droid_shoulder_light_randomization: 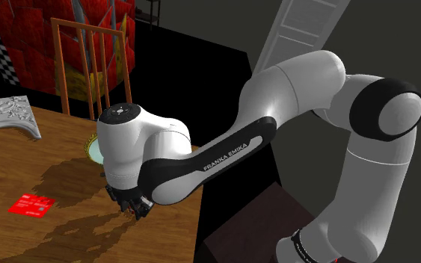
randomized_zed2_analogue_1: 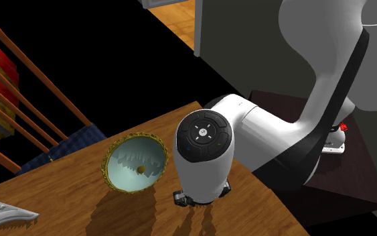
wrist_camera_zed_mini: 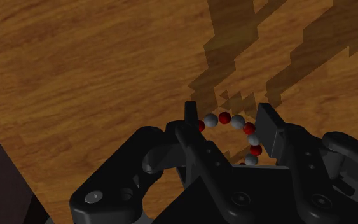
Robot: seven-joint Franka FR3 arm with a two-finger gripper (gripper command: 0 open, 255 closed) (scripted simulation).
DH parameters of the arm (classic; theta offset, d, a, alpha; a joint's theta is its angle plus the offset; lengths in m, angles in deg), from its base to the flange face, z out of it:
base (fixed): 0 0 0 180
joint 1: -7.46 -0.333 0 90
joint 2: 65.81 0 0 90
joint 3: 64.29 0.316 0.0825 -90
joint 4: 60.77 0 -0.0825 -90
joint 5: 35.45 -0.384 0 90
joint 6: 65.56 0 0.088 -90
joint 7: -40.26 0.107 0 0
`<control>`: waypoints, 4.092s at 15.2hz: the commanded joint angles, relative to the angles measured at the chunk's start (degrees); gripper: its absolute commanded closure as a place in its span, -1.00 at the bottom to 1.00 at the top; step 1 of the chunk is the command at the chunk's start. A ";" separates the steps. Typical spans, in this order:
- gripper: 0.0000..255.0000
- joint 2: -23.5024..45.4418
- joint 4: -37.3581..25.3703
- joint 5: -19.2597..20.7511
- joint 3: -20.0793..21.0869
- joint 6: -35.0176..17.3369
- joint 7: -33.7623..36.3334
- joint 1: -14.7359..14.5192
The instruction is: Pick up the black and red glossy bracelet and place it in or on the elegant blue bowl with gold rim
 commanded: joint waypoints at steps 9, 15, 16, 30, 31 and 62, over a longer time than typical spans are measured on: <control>1.00 -1.40 -0.63 -1.30 0.90 1.68 -0.78 0.69; 1.00 -4.04 -2.26 -3.78 2.49 5.18 -2.27 1.92; 1.00 -4.46 -2.58 -4.17 2.72 5.78 -2.51 2.10; 1.00 -9.17 -8.51 -8.65 5.08 14.78 -5.25 3.84; 1.00 -9.41 -9.04 -8.89 5.19 15.46 -5.40 3.91; 1.00 -13.65 20.49 -13.53 3.11 -26.11 -2.95 8.78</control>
